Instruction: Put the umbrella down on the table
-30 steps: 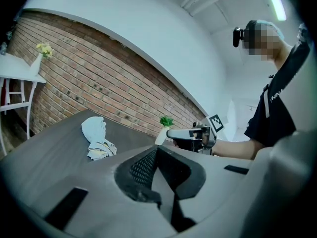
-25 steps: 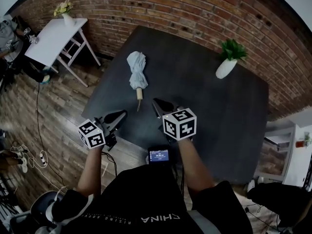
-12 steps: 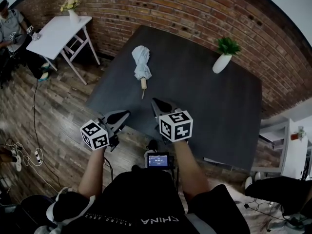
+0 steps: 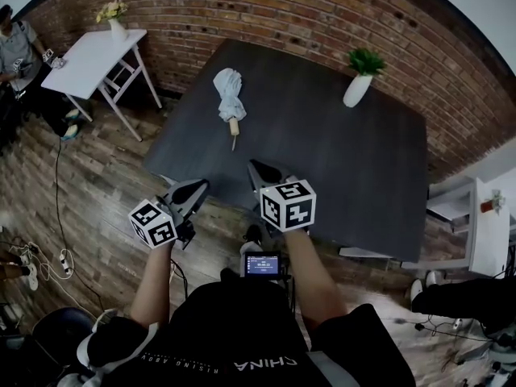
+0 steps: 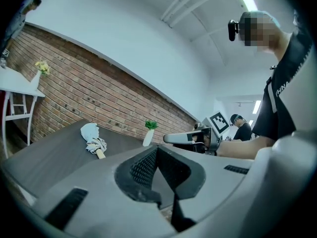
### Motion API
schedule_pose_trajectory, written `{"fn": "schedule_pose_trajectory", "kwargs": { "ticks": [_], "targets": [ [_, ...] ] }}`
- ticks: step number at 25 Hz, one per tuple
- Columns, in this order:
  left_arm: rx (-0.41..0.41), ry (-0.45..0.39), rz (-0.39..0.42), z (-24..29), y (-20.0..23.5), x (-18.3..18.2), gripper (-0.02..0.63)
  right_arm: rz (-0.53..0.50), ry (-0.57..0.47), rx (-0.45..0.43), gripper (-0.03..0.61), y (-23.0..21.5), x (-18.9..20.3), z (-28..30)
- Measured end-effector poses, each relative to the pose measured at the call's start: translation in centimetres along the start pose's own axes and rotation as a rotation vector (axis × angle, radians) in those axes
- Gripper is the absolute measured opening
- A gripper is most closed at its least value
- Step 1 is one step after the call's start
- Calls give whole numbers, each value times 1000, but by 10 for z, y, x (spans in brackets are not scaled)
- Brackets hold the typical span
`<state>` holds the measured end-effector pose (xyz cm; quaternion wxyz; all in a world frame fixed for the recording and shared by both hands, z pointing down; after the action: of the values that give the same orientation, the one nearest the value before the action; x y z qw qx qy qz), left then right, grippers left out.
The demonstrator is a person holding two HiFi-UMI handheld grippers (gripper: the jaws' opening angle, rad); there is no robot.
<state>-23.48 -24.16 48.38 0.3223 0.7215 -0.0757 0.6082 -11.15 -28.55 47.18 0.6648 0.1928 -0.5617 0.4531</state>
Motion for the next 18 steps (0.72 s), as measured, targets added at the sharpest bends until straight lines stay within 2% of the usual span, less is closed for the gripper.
{"fn": "schedule_pose_trajectory", "kwargs": {
  "ticks": [18],
  "targets": [
    [29, 10, 18, 4, -16, 1, 2, 4, -12, 4, 9, 2, 1, -14]
  ]
}}
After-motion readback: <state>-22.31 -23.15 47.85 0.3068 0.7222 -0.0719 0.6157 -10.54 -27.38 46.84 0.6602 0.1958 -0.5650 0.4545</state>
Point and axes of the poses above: the fingertips, and each gripper's own axes: z forward along the fingers, y to its left, x out of its underside, the point moved 1 cm from there along -z, backward along the fingers, and after that the axes turned 5 degrees about -y, right-handed, at the moved point
